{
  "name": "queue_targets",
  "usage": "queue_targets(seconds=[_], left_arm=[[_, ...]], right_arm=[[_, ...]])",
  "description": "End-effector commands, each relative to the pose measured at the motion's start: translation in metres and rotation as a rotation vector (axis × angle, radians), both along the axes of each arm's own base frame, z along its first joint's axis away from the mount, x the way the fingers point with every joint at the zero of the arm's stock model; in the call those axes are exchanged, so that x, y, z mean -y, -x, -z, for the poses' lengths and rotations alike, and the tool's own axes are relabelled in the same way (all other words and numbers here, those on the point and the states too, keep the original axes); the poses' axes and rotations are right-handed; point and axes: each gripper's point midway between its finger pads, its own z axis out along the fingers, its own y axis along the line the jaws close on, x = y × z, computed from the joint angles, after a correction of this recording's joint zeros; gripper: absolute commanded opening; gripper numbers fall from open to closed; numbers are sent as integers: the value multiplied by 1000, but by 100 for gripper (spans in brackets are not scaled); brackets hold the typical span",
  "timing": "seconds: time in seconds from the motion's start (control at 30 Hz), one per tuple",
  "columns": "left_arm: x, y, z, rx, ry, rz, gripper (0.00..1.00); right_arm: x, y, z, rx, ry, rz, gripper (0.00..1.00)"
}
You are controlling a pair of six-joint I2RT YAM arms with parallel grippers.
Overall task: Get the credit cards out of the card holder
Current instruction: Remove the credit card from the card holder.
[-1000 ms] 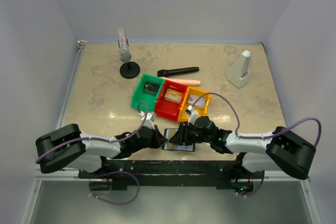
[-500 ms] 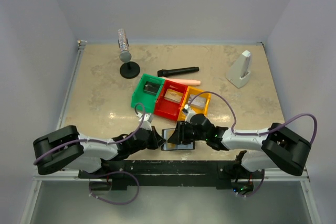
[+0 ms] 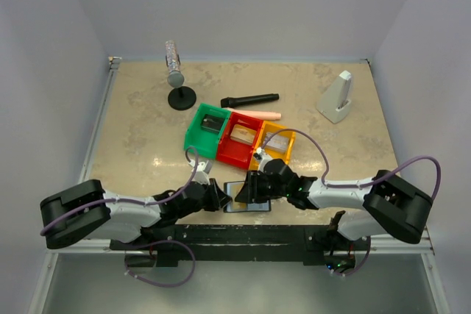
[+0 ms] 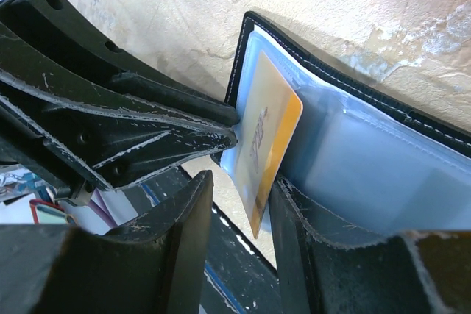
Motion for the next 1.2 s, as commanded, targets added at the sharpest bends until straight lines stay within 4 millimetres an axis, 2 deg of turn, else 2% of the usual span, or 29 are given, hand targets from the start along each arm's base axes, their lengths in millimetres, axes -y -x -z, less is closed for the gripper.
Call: queue_targets(seconds=[0.0, 0.23, 0.53, 0.9, 1.17], left_arm=[[-21, 5, 24, -13, -99, -6, 20], [-22, 5, 24, -13, -93, -10, 0], [-24, 5, 27, -23, -101, -21, 0], [-2, 9, 15, 12, -52, 75, 0], [-4, 8, 16, 13, -55, 67, 0]], right_arm=[[-14, -3, -17, 14, -48, -21, 41], [-16, -2, -17, 11, -55, -30, 41], [-12, -2, -22, 26, -60, -19, 41], [-25, -2, -26, 22, -103, -55, 41], [-24, -3, -28, 23, -101, -49, 41]])
